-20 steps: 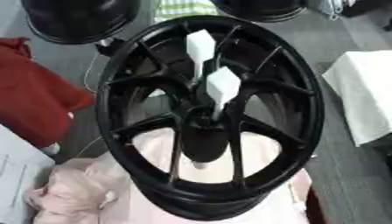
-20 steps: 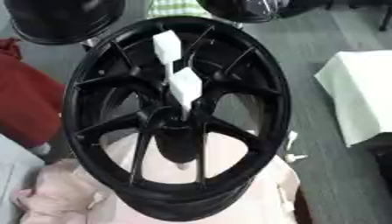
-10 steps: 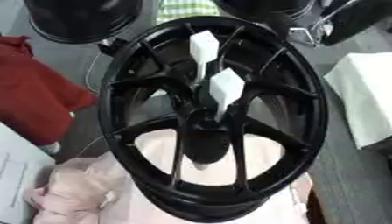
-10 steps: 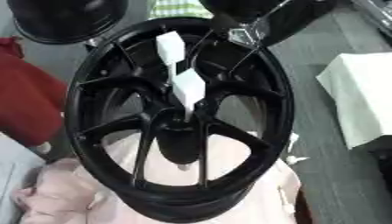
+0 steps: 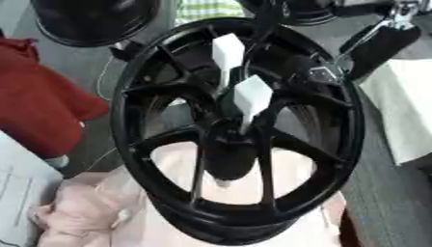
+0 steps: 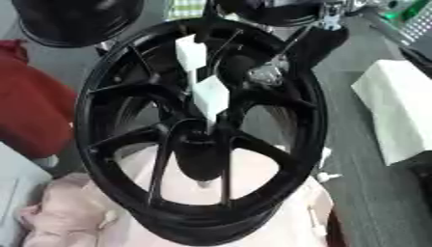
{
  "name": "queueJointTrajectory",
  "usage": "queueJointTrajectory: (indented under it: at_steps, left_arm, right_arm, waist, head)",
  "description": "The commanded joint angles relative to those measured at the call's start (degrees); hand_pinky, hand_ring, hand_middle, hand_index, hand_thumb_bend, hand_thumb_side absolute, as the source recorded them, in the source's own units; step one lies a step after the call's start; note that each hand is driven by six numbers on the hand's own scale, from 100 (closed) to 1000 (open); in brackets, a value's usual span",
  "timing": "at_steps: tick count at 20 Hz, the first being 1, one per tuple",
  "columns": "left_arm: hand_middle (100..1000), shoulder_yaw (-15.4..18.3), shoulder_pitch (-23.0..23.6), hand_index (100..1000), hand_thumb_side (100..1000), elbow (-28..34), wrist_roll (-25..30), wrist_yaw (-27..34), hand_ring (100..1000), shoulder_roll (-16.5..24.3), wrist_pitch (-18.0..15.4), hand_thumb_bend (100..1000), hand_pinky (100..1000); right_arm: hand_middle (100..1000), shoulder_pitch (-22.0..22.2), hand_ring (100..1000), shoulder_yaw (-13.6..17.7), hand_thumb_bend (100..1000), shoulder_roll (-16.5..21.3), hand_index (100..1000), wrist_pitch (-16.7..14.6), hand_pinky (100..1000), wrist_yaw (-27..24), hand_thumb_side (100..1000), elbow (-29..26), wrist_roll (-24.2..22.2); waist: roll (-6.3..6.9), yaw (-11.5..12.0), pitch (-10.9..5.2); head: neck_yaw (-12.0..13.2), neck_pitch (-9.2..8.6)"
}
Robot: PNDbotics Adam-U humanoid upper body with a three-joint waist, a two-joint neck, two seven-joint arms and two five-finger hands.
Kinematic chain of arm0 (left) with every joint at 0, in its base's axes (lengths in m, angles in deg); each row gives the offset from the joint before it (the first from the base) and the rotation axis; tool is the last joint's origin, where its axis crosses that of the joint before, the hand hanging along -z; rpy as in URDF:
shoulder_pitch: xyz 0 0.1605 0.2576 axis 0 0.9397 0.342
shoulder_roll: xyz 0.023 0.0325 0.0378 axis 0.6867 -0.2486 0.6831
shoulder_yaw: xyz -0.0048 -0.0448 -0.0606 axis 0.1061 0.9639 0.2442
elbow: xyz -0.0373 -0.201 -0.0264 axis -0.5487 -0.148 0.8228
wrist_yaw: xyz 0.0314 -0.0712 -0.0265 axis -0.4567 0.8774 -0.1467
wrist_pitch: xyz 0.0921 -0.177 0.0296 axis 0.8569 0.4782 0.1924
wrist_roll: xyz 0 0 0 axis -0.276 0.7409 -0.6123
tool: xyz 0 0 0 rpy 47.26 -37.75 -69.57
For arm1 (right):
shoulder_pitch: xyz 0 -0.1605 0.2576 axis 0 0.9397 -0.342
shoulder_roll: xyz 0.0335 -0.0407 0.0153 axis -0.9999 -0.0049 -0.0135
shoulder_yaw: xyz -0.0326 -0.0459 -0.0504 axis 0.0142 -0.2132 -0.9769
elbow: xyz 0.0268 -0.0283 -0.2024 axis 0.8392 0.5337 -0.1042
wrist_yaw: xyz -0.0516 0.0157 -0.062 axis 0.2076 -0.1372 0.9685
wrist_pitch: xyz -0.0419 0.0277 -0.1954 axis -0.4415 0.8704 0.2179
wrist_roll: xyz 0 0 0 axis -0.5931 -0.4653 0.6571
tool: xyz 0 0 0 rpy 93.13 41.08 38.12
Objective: Pull the pin out of the wheel hub.
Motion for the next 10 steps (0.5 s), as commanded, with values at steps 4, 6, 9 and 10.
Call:
queueJointTrajectory:
  at_steps: [4, 6, 9, 10]
  left_arm:
    - [528, 0.1, -0.8, 759, 783, 0.7, 0.4, -0.2, 630, 1.9, -0.1, 100, 603]
    - [528, 0.1, -0.8, 759, 783, 0.7, 0.4, -0.2, 630, 1.9, -0.1, 100, 603]
    - [528, 0.0, -0.8, 759, 784, 0.7, 0.5, -0.2, 629, 1.9, -0.1, 100, 603]
    - [528, 0.0, -0.8, 759, 785, 0.7, 0.6, -0.2, 630, 1.9, -0.1, 100, 604]
  right_arm:
    - [743, -0.9, 870, -0.9, 100, 1.8, 874, 0.1, 893, 0.1, 260, -0.7, -2.5]
    - [744, -1.1, 867, -1.4, 100, 1.6, 881, 0.3, 892, 1.2, 263, -0.7, -3.0]
    - [732, -1.8, 856, -2.3, 100, 0.9, 890, 1.0, 888, 3.0, 266, -0.7, -2.9]
    - [730, -2.1, 855, -2.7, 100, 0.6, 890, 1.3, 887, 3.6, 267, -0.7, -3.0]
  waist:
    - [-0.64, 0.1, 0.23]
    - [-0.61, 0.1, 0.26]
    - [-0.56, 0.2, 0.34]
    - [-0.55, 0.2, 0.37]
  head:
    - [0.4, -0.10]
    - [0.5, -0.09]
    - [0.7, -0.04]
    - [0.7, -0.02]
